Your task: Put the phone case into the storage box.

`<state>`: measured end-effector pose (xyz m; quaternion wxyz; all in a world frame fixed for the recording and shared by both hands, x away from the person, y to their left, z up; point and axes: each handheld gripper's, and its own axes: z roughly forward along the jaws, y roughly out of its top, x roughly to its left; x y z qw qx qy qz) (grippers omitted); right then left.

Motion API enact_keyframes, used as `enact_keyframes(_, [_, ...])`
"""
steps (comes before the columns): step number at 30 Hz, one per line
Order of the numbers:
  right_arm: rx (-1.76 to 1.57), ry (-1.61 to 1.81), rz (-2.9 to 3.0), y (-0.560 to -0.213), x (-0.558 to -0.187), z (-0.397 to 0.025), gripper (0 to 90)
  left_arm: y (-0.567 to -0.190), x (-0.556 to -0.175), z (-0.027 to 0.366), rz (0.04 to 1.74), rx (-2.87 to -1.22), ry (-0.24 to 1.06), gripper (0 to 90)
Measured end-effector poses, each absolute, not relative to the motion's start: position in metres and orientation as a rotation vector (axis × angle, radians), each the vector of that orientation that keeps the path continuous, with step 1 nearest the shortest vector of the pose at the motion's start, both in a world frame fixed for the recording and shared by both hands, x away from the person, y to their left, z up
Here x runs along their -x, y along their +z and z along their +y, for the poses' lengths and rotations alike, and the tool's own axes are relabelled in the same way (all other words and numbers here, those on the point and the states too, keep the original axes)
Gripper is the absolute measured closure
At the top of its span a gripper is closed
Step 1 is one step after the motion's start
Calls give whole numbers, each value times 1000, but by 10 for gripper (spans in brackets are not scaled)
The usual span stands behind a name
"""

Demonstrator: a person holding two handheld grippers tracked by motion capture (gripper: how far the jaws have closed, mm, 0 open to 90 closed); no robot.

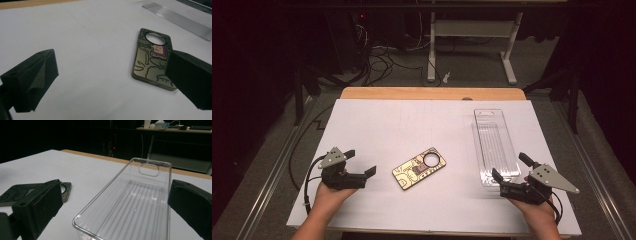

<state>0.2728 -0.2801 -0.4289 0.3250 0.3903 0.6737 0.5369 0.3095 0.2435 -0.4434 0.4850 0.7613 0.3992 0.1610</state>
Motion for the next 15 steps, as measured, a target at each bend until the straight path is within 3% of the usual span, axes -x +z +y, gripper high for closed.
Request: enact_keyframes(15, [-1036,1409,1762,-429,-273,-280,2,-446,-312,239,993,-1954,366,2])
